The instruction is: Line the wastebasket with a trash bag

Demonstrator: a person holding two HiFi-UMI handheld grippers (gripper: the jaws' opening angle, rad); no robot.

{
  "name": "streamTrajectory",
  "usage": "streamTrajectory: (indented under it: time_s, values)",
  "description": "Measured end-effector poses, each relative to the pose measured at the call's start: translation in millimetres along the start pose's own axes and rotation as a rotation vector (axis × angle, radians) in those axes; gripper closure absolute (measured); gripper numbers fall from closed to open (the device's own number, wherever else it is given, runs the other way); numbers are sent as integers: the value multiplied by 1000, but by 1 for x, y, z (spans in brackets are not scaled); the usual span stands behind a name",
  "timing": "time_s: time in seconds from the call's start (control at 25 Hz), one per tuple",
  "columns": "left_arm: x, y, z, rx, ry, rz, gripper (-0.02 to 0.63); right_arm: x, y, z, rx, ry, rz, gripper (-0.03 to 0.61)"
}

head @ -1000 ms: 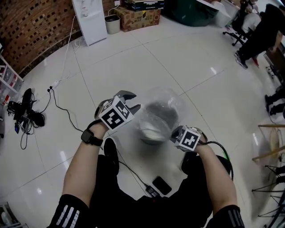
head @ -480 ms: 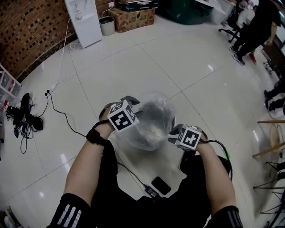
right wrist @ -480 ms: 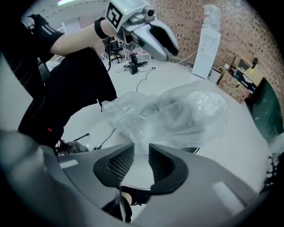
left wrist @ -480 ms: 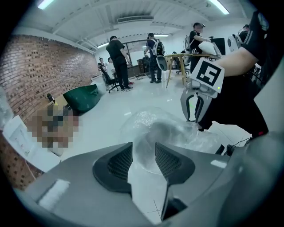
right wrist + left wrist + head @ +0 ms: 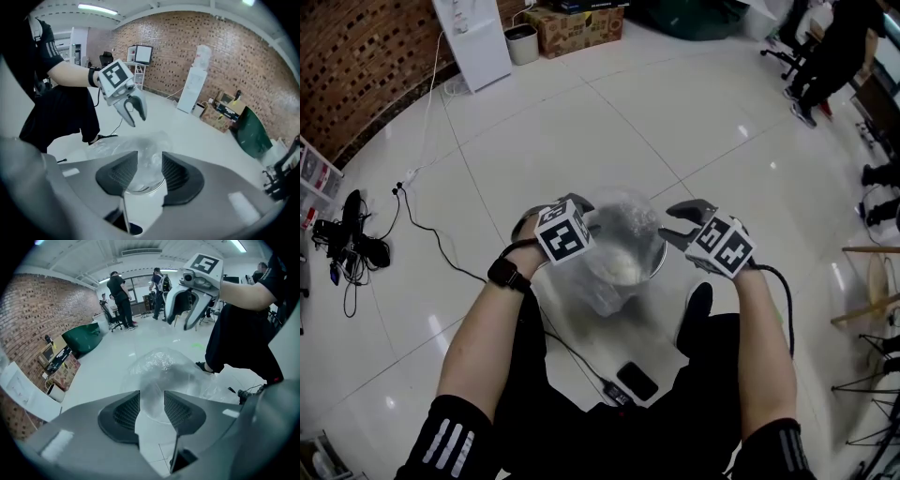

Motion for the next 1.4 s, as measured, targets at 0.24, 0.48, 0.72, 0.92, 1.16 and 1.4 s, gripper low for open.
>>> streamTrajectory:
  time_s: [0.24, 0.48, 0.72, 0.92, 1.16, 1.4]
  values:
    - [-5, 9, 0, -8, -4, 23, 453, 44, 2, 23, 61, 20, 4, 408]
    - [1, 13, -5, -27, -17, 30, 448, 101, -26, 10, 64, 134, -129, 423]
    - [22, 16, -2, -32, -54, 1, 442, 132, -45, -11, 12, 201, -257, 425]
    - [33, 26, 3, -25, -72, -1, 430, 114, -31, -9, 13, 195, -191, 425]
    - [56, 20, 19, 0, -118, -49, 409, 83, -16, -8, -53, 164, -159, 425]
    - [90, 15, 22, 7, -88, -110, 402, 41, 0, 7, -41, 102, -33, 425]
Point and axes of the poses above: the fingertips, and each gripper's own axes: x forward along the fingers, z to its right, y out of its top, the point moved 10 cm from there along -x, backward along the fingers, and after that the axes turned 5 degrees about -x, right-handed, at the moved point
